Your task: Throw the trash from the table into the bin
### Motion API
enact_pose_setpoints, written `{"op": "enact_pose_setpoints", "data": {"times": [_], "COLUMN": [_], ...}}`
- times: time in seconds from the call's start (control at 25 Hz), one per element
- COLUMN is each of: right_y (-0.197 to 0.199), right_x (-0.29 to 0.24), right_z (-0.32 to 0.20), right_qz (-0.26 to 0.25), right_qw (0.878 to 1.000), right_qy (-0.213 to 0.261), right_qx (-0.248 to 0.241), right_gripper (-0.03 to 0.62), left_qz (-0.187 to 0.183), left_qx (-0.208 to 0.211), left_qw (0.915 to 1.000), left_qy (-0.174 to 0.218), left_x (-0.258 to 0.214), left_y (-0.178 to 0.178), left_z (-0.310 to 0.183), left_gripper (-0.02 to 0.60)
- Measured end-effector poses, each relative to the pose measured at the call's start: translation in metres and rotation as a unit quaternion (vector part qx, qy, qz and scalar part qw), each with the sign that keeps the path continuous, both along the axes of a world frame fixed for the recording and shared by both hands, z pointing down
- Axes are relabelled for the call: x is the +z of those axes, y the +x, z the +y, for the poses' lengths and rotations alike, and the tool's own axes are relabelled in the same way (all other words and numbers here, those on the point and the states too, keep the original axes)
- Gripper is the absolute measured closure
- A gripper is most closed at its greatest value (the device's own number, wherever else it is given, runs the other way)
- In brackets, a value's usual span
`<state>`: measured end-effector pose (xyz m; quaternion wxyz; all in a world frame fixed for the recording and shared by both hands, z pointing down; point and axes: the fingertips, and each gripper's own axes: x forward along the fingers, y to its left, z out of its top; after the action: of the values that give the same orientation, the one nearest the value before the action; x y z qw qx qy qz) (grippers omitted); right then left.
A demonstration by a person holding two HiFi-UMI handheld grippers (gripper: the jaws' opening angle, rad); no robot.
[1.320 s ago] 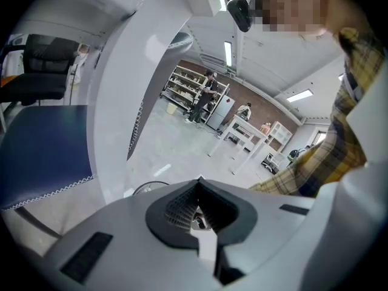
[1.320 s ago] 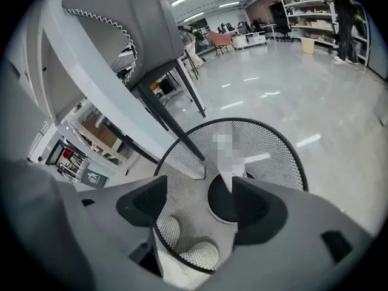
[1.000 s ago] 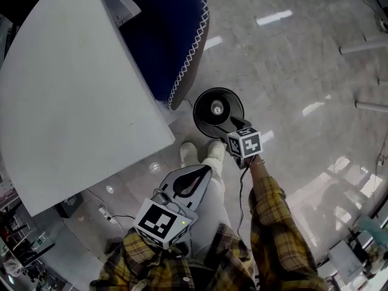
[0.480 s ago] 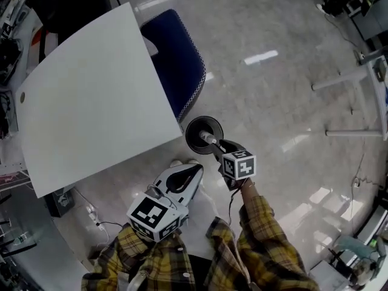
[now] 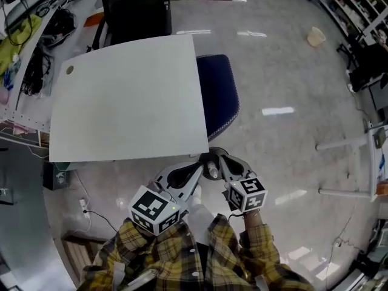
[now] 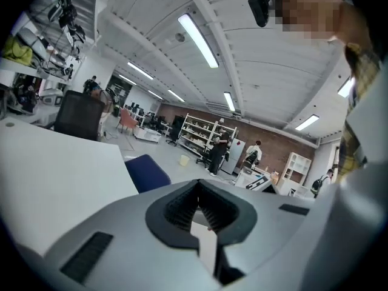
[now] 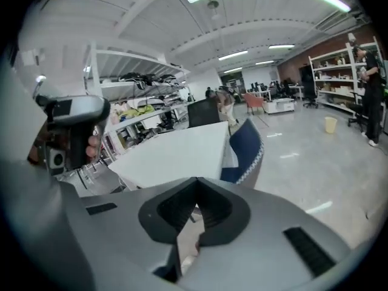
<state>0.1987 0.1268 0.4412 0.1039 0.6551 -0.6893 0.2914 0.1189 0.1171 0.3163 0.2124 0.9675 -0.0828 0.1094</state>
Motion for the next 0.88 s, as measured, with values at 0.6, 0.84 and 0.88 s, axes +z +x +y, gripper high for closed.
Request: {"op": "enact_pose_setpoints", "data": {"times": [0.6, 0.84, 0.88], "right_y": [-0.105, -0.109, -0.109], "right_x": [-0.152, -0.174, -0.174], "right_z": [-0.111, -0.121, -0.122], "right_qz": [0.039, 0.061, 0.063], "right_qw": [0.982, 0.977, 0.976], "right_qy": [0.133, 0.151, 0.151], "right_qx": [-0.126, -0.141, -0.142], "right_gripper": [0.595, 0.595, 0.595], "left_qz": [0.048, 0.056, 0.056], "left_qx": [-0.16, -0.177, -0.177], "left_qw": [0.9849, 0.9807, 0.9808], "left_qy": [0.045, 0.06, 0.06], "left_x": [-0.059, -0.076, -0.076], "left_y": [-0.101, -0.108, -0.107], "left_z": [-0.102, -0.126, -0.128], "left_gripper": [0.574, 0.574, 0.574]}}
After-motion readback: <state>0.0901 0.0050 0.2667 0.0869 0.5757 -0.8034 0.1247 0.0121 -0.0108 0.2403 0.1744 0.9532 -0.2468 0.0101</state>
